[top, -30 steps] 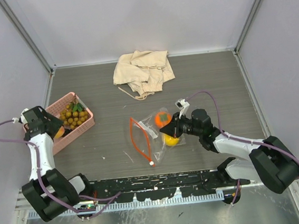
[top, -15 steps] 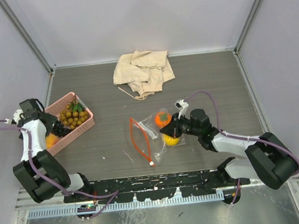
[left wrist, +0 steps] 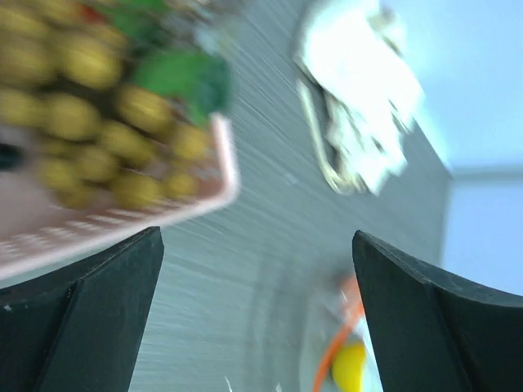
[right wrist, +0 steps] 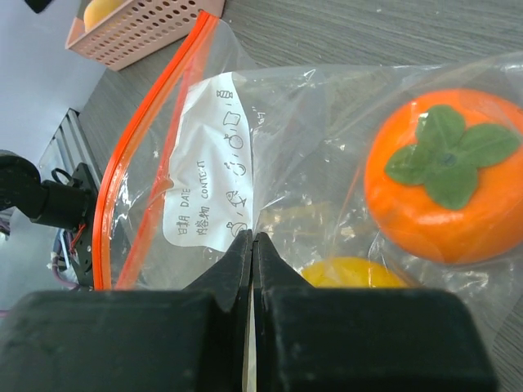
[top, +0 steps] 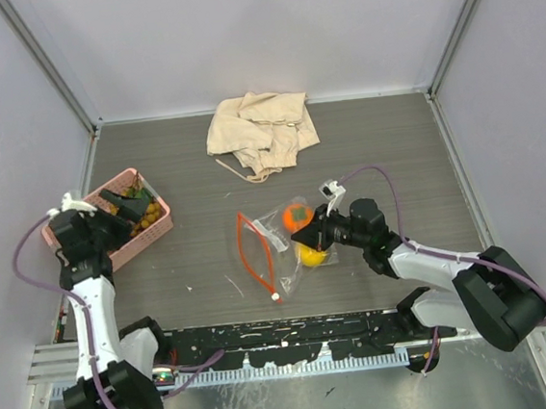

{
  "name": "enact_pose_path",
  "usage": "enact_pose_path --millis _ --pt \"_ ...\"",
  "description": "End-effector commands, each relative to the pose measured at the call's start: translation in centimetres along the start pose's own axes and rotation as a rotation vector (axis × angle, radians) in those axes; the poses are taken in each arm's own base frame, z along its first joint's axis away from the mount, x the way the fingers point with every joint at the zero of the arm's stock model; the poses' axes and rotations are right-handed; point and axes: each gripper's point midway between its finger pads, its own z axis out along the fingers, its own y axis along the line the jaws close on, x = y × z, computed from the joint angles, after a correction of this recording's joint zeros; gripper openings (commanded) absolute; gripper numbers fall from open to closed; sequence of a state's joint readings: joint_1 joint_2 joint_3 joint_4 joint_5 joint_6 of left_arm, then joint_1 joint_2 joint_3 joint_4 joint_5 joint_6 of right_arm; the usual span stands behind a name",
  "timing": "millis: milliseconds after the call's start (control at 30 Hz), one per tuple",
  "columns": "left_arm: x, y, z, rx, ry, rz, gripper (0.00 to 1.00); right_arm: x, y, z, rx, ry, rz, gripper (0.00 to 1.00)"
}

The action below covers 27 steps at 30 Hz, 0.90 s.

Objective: Open the zip-top bag and remove the fake food
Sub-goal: Place the fake fruit in the bin.

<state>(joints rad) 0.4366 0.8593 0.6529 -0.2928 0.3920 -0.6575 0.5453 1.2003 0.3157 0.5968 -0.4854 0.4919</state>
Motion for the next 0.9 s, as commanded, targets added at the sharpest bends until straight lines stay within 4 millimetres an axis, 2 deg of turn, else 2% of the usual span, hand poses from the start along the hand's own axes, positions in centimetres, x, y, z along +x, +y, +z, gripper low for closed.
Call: enact_pose_path --millis 0,133,267,333,467,533,633,700,867 --pt "6.2 -9.4 -3.0 0.507 0.225 0.112 0.99 -3.1 1.8 -0.3 -0.047 -0.083 -0.063 0.05" --pt "12.2 -11.7 -4.8 0.593 0.321 0.189 0.94 -3.7 2.0 -0.6 -0.038 -0.095 -0.058 0.05" --pt "15.4 -12.2 -6.3 0.635 0.351 0.203 0.77 -3.8 1.6 -0.7 -0.013 -0.092 -0.053 0.06" --pt "16.0 -12.3 -6.6 0.645 0.358 0.177 0.73 -3.7 1.3 -0.5 0.005 -0.082 -0.035 0.06" --pt "16.7 -13.5 -7.4 0.676 0.414 0.079 0.57 -3.7 1.5 -0.7 0.013 -0.093 0.062 0.06" --pt "16.9 -13.4 -7.6 0.649 0.432 0.099 0.56 -3.8 1.7 -1.2 0.009 -0.125 0.107 0.06" --pt "16.3 -12.4 -7.3 0.575 0.397 0.152 0.58 -3.5 0.5 -2.2 0.079 -0.176 0.125 0.07" --pt "16.0 -13.4 -7.2 0.649 0.354 0.145 0.59 -3.3 0.2 -2.6 0.094 -0.193 0.115 0.07" --pt "17.8 -14.7 -8.7 0.81 0.461 0.214 0.6 -3.1 1.1 -3.3 0.056 -0.179 0.043 0.08"
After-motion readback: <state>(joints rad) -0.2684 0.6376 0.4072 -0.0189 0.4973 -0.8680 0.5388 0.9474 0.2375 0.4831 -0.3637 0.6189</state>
